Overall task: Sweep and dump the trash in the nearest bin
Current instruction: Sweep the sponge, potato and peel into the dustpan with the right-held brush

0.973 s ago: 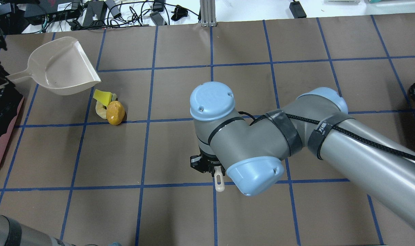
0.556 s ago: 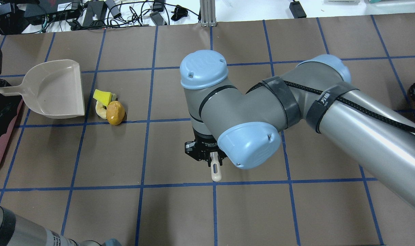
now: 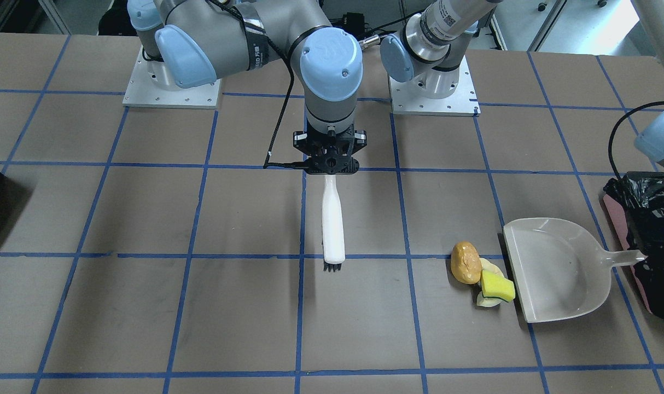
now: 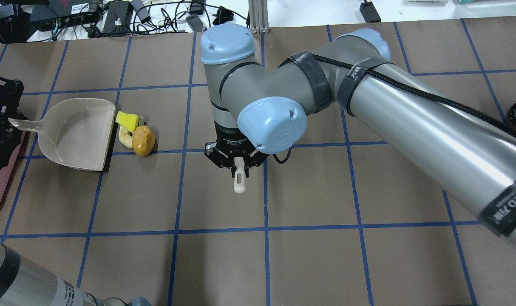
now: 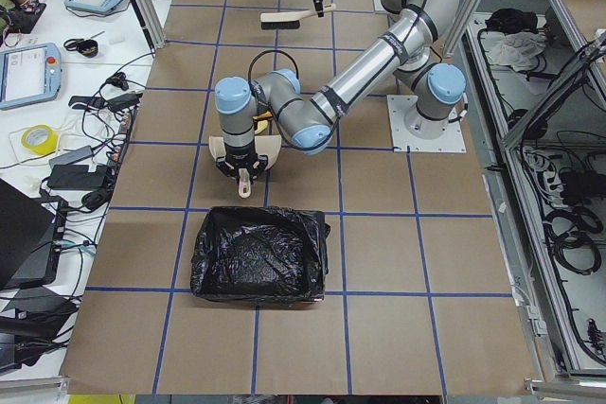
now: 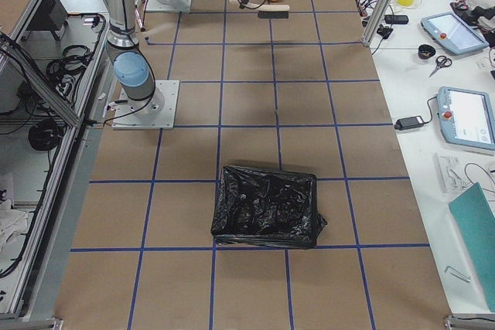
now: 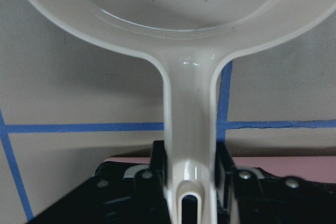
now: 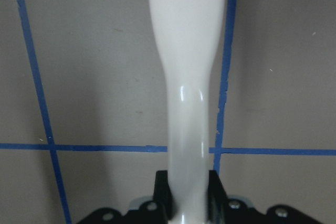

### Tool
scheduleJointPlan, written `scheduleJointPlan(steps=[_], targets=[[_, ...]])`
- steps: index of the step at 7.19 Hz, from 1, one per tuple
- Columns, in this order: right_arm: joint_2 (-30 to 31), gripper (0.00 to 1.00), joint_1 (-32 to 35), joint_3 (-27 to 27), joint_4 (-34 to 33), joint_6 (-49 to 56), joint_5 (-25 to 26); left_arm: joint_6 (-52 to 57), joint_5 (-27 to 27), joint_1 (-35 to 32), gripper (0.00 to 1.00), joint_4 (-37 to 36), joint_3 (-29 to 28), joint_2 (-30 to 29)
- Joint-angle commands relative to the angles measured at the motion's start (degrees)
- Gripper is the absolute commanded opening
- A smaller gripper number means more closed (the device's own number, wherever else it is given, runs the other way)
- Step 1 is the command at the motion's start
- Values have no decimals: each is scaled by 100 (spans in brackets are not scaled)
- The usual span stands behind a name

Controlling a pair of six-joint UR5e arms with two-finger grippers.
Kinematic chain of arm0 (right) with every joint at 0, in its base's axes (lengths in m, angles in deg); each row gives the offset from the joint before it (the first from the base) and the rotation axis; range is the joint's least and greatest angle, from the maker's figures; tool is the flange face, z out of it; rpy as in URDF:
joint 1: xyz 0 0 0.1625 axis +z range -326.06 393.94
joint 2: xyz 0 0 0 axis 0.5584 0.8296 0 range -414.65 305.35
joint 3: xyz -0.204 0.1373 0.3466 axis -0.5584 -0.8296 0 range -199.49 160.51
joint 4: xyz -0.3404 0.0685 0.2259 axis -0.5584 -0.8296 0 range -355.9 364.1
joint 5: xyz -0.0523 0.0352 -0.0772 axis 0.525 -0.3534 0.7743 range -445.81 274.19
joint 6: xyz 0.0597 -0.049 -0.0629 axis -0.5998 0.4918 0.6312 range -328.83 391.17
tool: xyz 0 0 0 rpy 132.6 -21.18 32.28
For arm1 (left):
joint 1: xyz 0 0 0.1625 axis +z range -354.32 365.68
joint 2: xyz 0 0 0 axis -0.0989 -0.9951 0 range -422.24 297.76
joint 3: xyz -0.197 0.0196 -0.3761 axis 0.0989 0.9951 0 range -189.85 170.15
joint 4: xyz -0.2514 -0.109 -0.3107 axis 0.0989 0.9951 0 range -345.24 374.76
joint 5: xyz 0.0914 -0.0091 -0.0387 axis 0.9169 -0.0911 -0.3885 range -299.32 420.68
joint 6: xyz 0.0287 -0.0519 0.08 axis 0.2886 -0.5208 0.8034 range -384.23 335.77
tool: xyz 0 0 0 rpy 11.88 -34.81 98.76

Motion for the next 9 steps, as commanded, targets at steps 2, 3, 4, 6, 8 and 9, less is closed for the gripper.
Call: scheduleJointPlan(steps=[2,3,4,6,8,9], targets=[[-821,0,472,-799,-85,-901,-387,80,-8,-94,0,-28,0,-201],[-1251,0,718,-1220,-94,-1244,-387,89,27,-199,0,-11,0,-228],[-1664,0,878,-1747,-137,-1586,-396,63,132,-235,0,-11,0,-245],[-2342,0,1037,-2566,-321,-2219,-589,62,142,-235,0,-11,9,-254],[-2783,0,1169,-2780,-936,-2503,-589,71,220,-244,0,-20,0,-298],[-2793,0,1178,-2859,-938,-2678,-589,71,264,-270,0,-37,0,-316]])
